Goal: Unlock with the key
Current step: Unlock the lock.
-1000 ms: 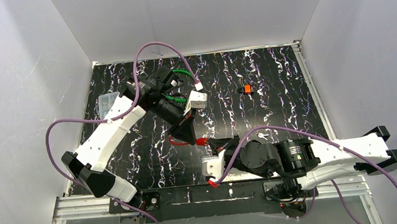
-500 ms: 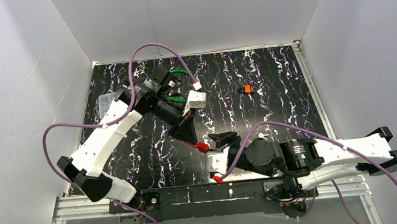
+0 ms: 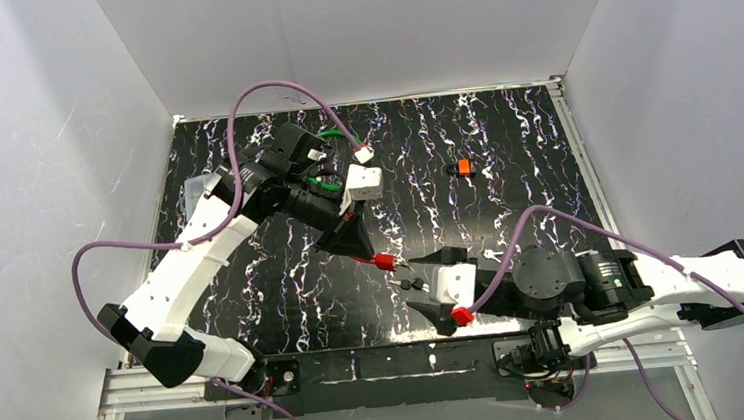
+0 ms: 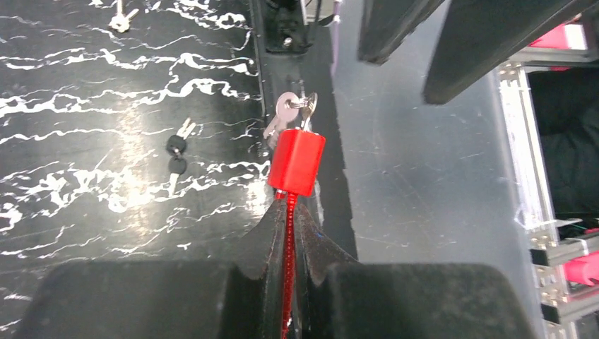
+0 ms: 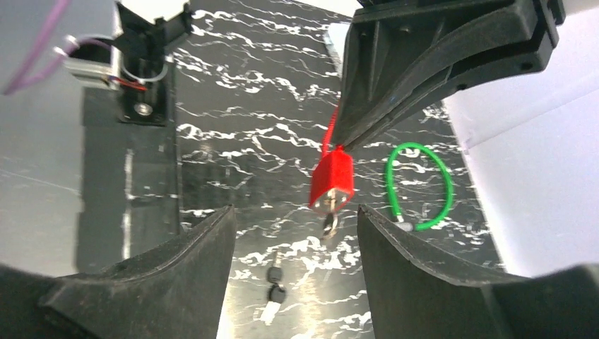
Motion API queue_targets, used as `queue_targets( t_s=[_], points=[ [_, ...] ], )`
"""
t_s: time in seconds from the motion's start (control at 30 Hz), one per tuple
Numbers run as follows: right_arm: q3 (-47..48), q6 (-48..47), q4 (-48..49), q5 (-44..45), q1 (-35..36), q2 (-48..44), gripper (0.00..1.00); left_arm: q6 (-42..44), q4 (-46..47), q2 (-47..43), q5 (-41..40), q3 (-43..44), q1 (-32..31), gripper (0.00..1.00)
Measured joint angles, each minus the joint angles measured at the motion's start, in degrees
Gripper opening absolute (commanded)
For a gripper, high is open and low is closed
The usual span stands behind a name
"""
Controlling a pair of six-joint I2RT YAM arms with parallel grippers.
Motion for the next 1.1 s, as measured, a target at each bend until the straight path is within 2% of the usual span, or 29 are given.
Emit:
queue_targets(
  t_s=[0.37,0.57,0.7,0.87,1.0,1.1],
  points=[
    [-5.2,9.8,0.7,0.4,-1.4,-6.5,0.75,1.7,2.6,-0.8,-4.7,-3.0,0.1,0.0],
    [-9.5,12.4,5.6,-0.5,-6.8,-9.2,0.78,1.6,2.8,-0.9,-4.9,-2.8,0.1,0.0],
    [-10.4,13.9,11.0,-4.3,-13.0,-5.3,0.81,1.2,2.8,-0.9,-4.8,-2.5,0.1,0.0],
    [-10.7,13.9,16.3,-9.2,-16.1,0.9,0.82,0.9,2.8,-0.9,-4.9,-2.2,0.1,0.0],
    [-10.7,13.3,18.7,-12.5,-17.5,3.8,0.71,0.9,2.9,-0.9,-4.9,-2.0,0.1,0.0],
    [-10.7,12.8,19.4,-14.7,-18.2,4.8,0.48,0.9,2.9,-0.9,-4.9,-1.9,0.1,0.0]
  ],
)
